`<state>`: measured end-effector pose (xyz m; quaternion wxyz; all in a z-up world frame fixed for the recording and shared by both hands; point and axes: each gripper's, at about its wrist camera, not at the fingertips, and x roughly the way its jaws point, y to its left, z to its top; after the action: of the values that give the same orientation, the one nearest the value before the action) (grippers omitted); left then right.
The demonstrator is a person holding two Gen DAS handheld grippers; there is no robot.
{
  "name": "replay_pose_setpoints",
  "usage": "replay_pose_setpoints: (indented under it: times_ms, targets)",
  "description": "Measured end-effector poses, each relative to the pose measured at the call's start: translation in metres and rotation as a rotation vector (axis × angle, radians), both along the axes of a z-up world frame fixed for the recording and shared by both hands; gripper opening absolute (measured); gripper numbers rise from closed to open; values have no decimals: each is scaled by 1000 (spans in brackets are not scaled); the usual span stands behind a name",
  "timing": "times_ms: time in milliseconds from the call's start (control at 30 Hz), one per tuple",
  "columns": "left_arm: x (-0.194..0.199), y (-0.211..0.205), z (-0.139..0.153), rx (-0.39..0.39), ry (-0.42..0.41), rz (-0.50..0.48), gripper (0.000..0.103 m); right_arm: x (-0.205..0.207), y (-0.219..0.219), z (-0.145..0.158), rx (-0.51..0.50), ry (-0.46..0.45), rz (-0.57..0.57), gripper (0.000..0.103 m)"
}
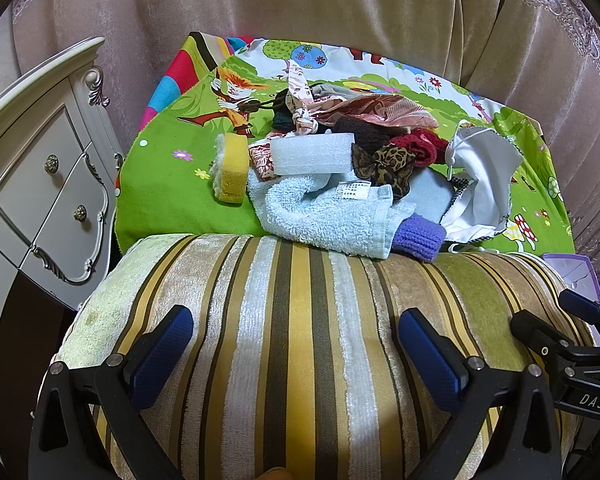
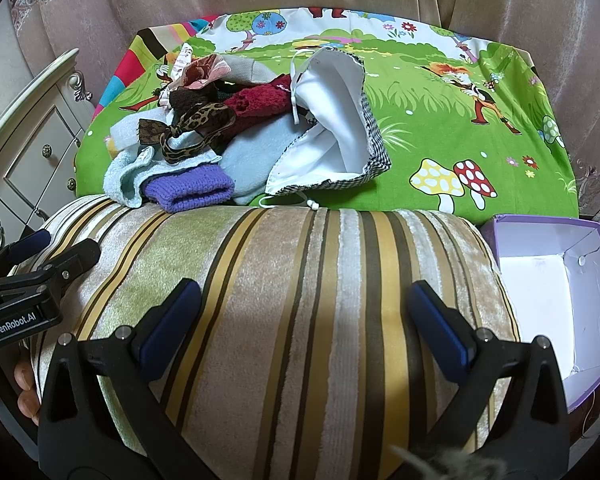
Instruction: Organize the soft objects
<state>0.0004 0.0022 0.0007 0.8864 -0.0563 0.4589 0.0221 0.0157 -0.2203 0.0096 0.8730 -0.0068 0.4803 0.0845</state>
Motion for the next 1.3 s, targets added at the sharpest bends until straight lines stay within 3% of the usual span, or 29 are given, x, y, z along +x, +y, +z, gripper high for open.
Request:
replay_pose_setpoints:
  times_ms: [733,967,1100,1300]
  targets:
    - [0,1,0,2,3,1,103,-1,1,-1,-8,-22,-2,103]
    - [9,4,1,-4,43,6,103,4,0,0,0,-6,10,103]
    - [16,10,3,-40,37,12,103,18,-2,-1,5,47,79,103]
    - [33,17,17,-103,-12,-28,103,36,-5,-4,36,81,92,103]
